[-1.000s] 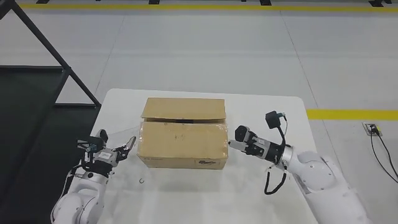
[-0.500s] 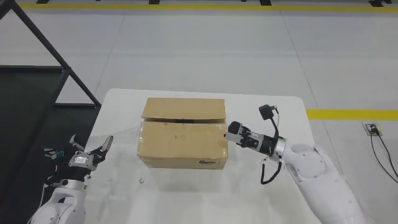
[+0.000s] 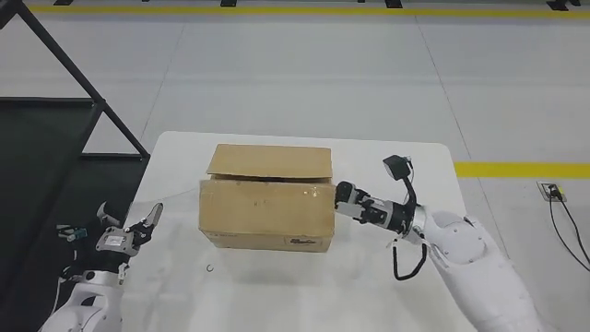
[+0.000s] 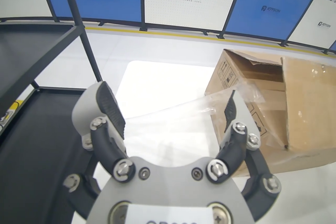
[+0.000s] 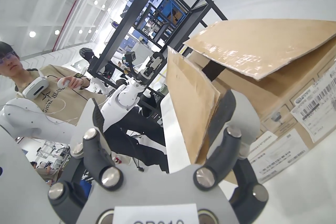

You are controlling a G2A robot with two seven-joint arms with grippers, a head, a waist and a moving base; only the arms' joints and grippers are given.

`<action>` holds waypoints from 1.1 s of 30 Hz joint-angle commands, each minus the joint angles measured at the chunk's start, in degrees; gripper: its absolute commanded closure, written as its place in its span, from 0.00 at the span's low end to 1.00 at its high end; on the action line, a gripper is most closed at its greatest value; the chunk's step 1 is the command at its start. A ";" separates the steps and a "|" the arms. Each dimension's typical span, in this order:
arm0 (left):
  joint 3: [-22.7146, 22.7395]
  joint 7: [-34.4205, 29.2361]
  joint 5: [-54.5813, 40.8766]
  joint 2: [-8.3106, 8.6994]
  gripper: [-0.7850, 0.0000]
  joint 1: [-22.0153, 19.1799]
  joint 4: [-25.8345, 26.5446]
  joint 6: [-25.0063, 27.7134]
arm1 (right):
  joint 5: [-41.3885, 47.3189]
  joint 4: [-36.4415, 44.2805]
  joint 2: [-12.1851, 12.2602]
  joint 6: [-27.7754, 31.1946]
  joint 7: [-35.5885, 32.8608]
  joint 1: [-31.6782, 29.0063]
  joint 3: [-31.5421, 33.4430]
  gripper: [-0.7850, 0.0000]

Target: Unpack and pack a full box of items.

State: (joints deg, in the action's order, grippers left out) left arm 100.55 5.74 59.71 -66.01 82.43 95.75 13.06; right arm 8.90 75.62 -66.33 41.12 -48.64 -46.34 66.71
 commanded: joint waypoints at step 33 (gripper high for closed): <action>3.83 -12.02 -10.53 1.60 0.00 5.96 8.28 25.79 | -0.50 14.00 7.90 8.67 -5.86 -8.60 -2.36 0.00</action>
State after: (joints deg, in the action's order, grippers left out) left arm 104.27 -5.75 48.81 -64.51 88.29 103.96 38.22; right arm 8.67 89.67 -58.68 49.64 -54.65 -55.17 64.83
